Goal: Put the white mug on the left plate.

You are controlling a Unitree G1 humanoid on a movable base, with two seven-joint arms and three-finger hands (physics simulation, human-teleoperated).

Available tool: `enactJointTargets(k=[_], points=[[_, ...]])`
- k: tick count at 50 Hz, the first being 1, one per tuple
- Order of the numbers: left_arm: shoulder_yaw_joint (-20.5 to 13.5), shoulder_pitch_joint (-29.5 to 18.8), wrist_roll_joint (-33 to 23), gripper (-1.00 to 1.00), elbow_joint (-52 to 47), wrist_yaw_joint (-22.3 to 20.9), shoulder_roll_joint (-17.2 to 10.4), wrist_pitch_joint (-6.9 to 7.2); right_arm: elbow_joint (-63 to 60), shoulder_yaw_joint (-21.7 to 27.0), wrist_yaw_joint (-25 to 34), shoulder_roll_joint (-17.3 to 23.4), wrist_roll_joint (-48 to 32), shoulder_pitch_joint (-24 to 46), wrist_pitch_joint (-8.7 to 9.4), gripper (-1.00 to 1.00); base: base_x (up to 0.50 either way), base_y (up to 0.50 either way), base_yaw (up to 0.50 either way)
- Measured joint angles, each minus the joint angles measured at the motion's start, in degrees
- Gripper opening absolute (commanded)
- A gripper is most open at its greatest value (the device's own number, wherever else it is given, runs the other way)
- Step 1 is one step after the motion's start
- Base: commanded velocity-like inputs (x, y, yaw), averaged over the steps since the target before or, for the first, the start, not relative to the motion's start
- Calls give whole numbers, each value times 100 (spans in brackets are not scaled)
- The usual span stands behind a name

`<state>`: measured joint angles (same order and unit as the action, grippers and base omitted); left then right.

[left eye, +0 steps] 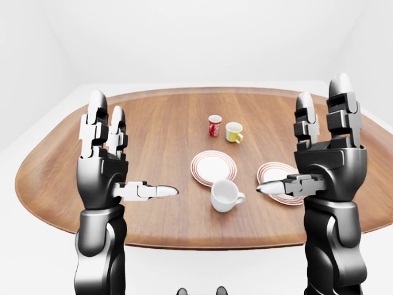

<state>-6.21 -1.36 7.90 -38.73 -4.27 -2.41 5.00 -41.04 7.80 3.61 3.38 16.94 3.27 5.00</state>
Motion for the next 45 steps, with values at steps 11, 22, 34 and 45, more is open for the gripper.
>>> enactJointTargets(k=[11,22,34,45], points=[[0,7,8,100,-32,0,2,0,-42,-49,53,-12,-25,-27,0,100,50,0,0],[-7,0,17,100,-41,-2,2,0,-58,-103,103,-31,-74,-31,0,100,50,0,0],[-47,-8,49,100,-36,-4,-11,0,48,-143,-1,-38,-281,4,0,100,28,-1,0],[-76,-23,66,100,-17,-7,-26,0,121,-273,-120,-51,-606,54,0,100,0,0,0]])
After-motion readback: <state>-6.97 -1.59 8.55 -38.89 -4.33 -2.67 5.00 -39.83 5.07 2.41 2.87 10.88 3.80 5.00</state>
